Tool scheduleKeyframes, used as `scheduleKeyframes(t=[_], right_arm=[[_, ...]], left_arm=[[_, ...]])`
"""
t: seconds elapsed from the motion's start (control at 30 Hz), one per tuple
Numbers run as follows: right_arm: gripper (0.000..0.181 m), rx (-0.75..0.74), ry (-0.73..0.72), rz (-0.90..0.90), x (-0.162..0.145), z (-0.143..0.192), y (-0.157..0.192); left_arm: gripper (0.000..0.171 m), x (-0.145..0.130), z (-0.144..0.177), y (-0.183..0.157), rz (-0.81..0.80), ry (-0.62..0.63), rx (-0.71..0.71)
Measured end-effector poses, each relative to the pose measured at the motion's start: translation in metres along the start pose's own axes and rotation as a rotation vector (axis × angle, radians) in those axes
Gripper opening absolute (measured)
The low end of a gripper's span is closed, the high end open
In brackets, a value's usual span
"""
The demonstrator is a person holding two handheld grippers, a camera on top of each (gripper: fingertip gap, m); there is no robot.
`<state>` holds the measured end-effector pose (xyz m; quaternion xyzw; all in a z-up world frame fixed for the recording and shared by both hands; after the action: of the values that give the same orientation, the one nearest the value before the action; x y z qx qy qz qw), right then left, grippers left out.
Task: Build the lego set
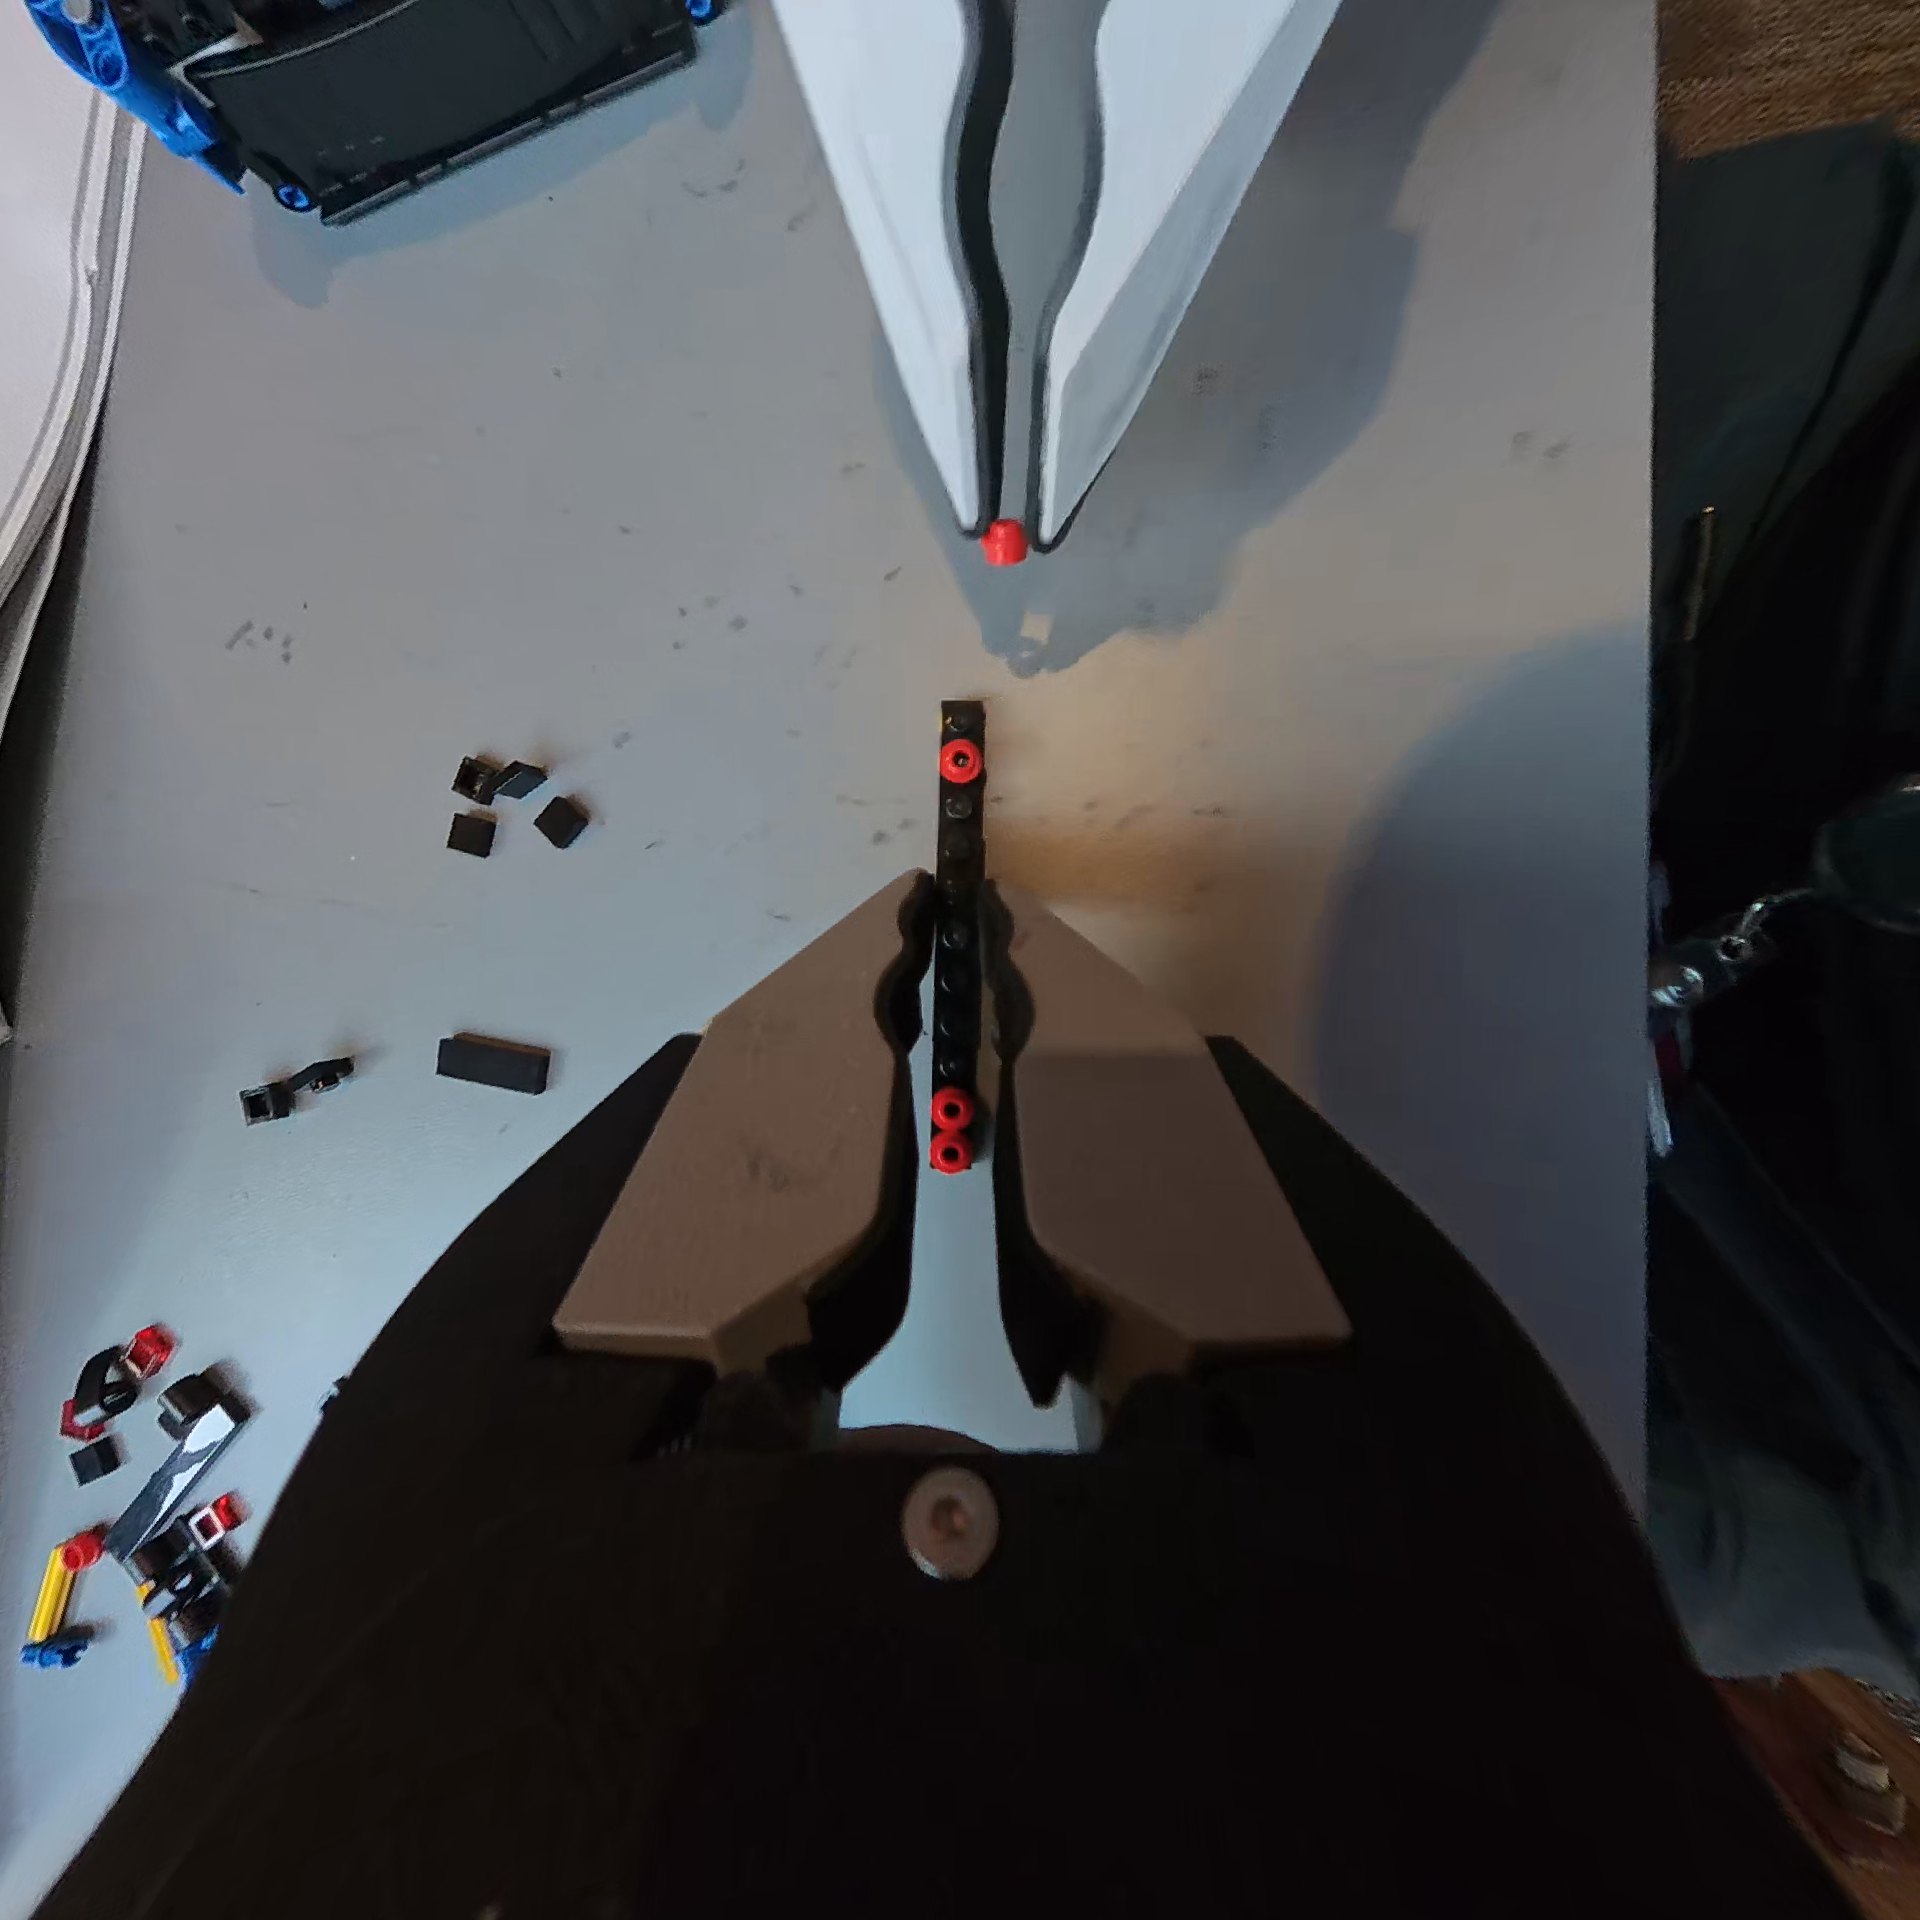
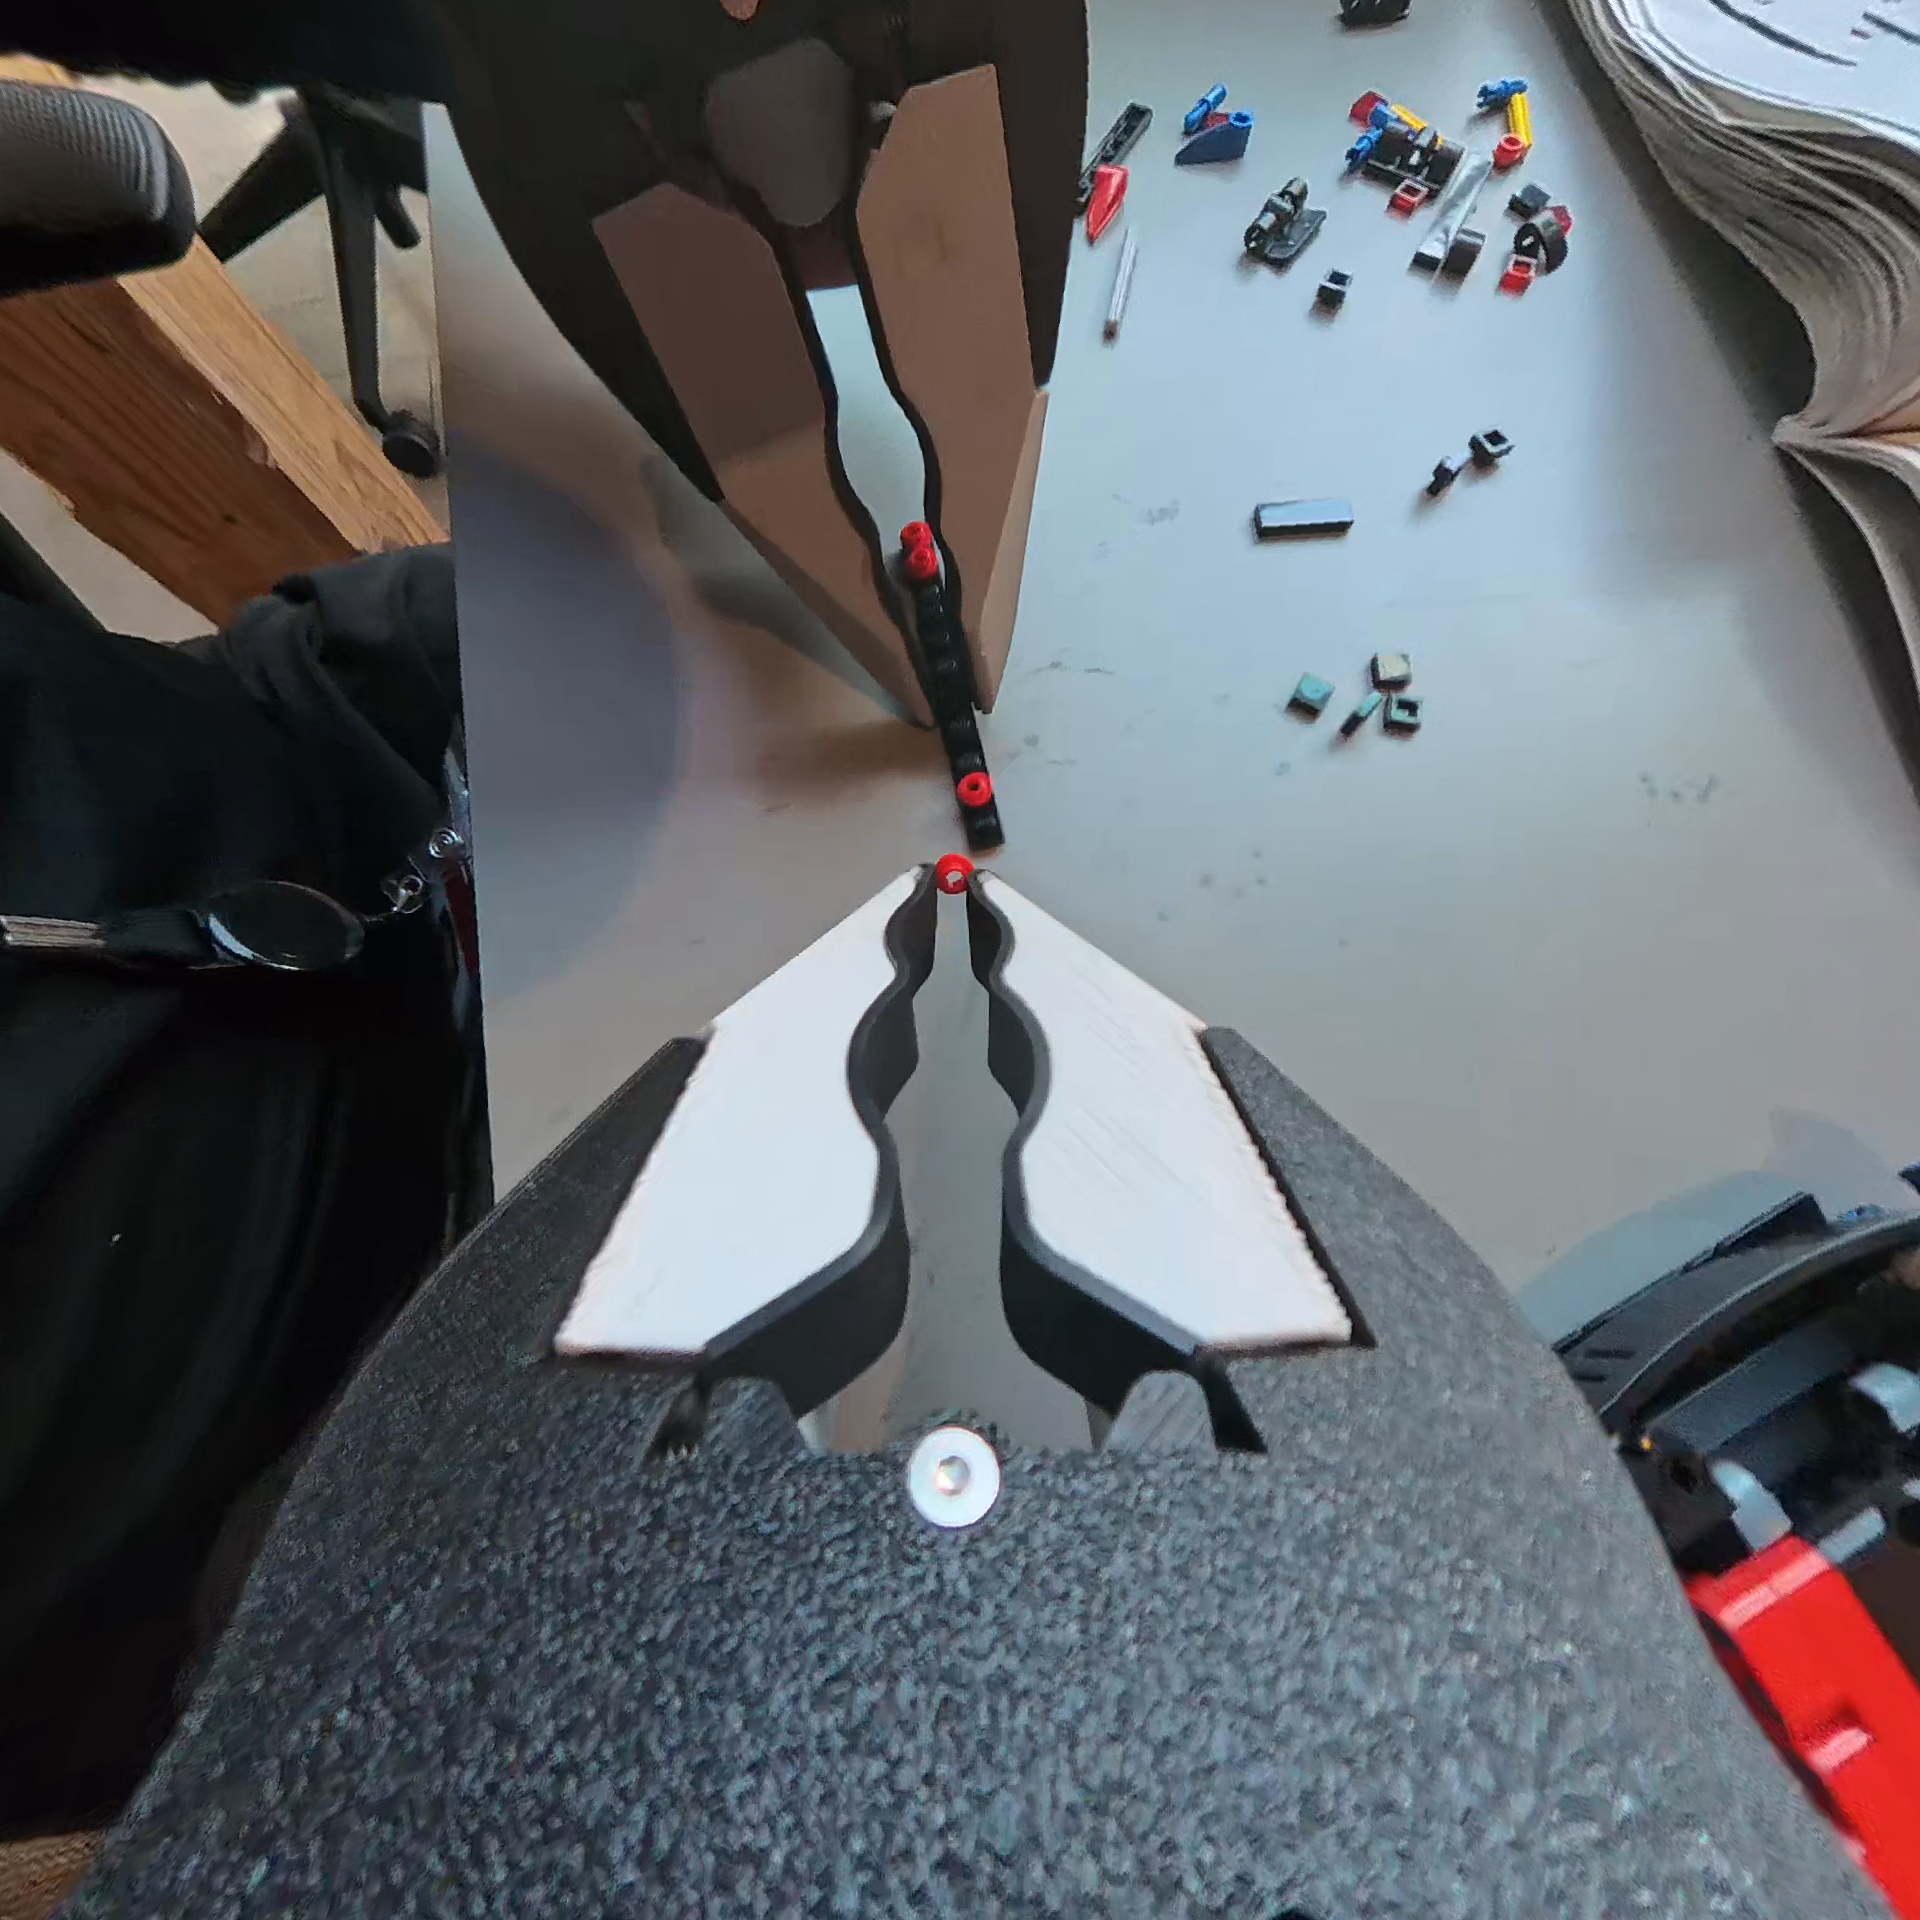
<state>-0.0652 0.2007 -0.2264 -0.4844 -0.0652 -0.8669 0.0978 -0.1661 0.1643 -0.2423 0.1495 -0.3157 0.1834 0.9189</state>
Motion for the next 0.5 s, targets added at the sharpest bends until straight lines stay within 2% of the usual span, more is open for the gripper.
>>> scheduleKeyframes(t=[0.17, 0.5], right_arm=[[0.004, -0.003, 0.06, 0.06, 0.001, -0.013, -0.002], [0.004, 0.0, 0.109, 0.069, -0.001, -0.023, -0.005]], left_arm=[[0.005, 0.0, -0.001, 0.0, 0.018, -0.026, -0.035], [0.011, 0.001, -0.003, 0.001, 0.03, -0.07, -0.075]])
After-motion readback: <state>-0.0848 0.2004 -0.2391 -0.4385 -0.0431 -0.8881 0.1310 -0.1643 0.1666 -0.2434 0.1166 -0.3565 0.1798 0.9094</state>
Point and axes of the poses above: each gripper's, where its closed fingertips meet, z back along the fingers, x out of its top, y = z × x across the jaws, the point moved 5 cm from there along z, back along the fingers, and after that the axes turned 8 degrees about -y, right-handed, at the moved point
